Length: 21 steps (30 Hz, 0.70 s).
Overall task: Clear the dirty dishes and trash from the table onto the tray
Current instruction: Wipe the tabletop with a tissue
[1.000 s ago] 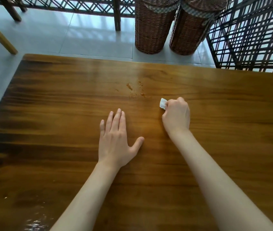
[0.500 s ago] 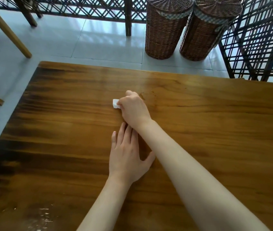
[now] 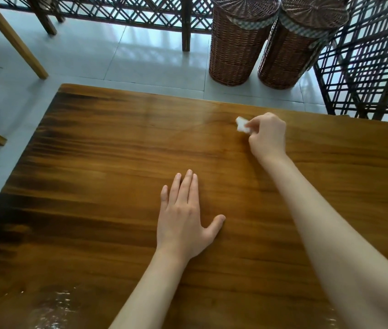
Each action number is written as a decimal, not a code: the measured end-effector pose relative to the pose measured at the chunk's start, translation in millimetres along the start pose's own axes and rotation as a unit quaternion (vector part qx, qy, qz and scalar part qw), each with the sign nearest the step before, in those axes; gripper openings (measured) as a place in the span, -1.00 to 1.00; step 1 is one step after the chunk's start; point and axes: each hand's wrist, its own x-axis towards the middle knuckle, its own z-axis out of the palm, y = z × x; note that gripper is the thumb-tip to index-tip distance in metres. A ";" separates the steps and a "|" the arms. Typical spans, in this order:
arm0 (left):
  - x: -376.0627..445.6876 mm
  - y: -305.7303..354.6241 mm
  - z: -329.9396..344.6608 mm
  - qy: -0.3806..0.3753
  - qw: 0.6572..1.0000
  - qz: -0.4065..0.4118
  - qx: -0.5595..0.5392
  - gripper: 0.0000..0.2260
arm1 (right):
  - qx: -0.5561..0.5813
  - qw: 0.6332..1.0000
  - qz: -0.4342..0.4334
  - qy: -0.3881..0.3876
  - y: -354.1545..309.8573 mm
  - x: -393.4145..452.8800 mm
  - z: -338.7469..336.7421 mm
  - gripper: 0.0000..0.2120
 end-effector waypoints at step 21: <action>-1.5 -2.5 1.3 -0.002 1.000 0.001 -0.009 -0.18 | -0.039 0.990 -0.101 -0.091 -59.5 -58.4 28.8 -0.76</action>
